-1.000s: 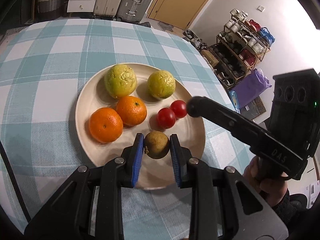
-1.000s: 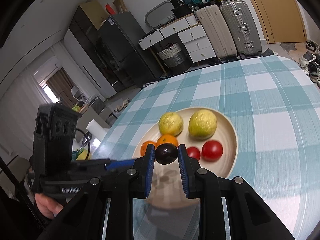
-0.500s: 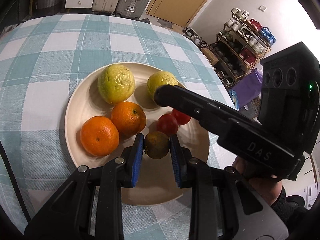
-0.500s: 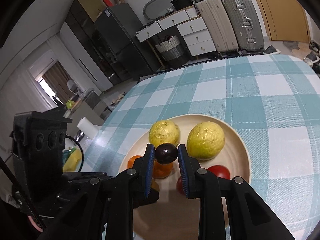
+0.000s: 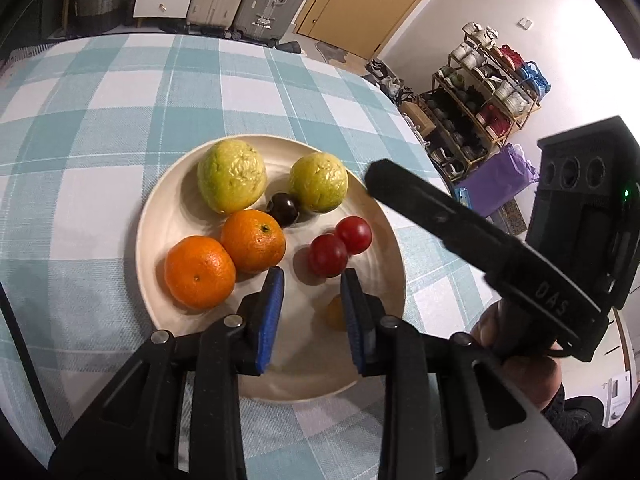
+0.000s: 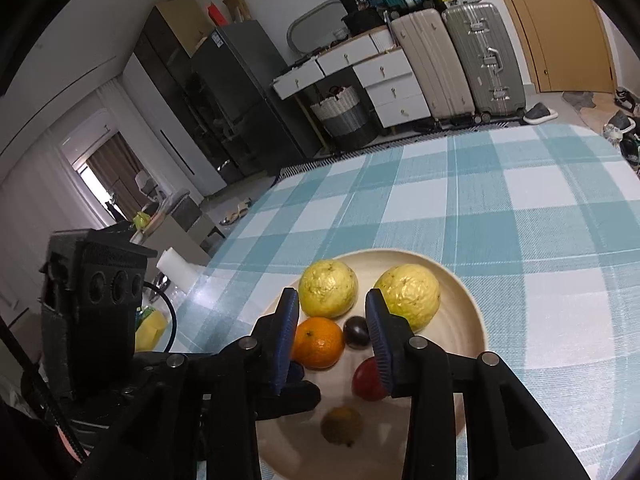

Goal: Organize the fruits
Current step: 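Withdraw both open tools toward the last brown fruit and plum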

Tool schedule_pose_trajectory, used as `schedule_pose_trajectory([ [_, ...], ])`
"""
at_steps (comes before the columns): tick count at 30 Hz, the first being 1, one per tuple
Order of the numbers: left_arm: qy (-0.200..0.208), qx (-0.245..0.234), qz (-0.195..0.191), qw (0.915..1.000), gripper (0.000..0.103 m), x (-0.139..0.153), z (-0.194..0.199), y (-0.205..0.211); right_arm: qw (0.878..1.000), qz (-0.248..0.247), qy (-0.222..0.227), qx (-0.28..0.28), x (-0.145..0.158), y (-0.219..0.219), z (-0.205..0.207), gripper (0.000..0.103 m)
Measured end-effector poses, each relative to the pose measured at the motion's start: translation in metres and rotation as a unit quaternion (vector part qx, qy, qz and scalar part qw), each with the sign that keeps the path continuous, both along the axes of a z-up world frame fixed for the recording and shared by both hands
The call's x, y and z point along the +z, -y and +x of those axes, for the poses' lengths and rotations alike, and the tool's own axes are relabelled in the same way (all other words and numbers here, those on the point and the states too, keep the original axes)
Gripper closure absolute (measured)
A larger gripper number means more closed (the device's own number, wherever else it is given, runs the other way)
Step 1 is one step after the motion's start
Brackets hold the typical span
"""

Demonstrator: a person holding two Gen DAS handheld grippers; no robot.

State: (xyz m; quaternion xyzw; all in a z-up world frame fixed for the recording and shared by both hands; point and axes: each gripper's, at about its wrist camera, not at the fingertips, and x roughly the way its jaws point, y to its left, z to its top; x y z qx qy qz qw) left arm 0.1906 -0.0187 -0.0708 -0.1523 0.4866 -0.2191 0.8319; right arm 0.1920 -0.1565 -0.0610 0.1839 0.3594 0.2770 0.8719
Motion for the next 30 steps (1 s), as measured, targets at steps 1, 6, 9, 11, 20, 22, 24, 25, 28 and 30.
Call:
schedule_pose_trajectory([
  [1,0.000,0.002,0.001,1.0000,0.075,0.001,-0.001,-0.001,1.000,0.002,0.002,-0.003,0.002,0.002,-0.002,0.064],
  [6,0.000,0.010,0.003,0.9999,0.074,0.006,-0.011,-0.006,1.000,0.003,0.005,-0.020,0.007,0.015,-0.015,0.059],
  [9,0.005,0.010,0.006,0.9999,0.073,0.011,-0.020,-0.007,1.000,0.000,0.005,-0.025,0.009,0.020,-0.024,0.058],
  [11,0.009,0.009,0.010,0.9999,0.073,0.014,-0.027,-0.006,1.000,0.000,0.006,-0.029,0.009,0.023,-0.030,0.055],
  [20,0.029,0.022,0.024,0.9990,0.058,0.027,-0.055,-0.007,0.999,-0.005,0.013,-0.040,0.015,0.028,-0.058,0.050],
  [22,0.032,0.022,0.026,0.9989,0.056,0.029,-0.061,-0.007,0.999,-0.008,0.019,-0.038,0.017,0.027,-0.064,0.043],
  [24,0.034,0.024,0.030,0.9987,0.052,0.030,-0.067,-0.007,0.999,-0.010,0.027,-0.038,0.020,0.027,-0.072,0.034],
  [25,0.035,0.025,0.033,0.9985,0.049,0.031,-0.071,-0.006,0.999,-0.010,0.031,-0.037,0.022,0.027,-0.076,0.033],
  [28,0.038,0.032,0.032,0.9983,0.038,0.031,-0.081,-0.007,0.999,-0.010,0.035,-0.034,0.024,0.026,-0.085,0.029],
  [30,0.039,0.034,0.033,0.9981,0.036,0.031,-0.087,-0.008,0.999,-0.010,0.036,-0.035,0.025,0.026,-0.090,0.022],
])
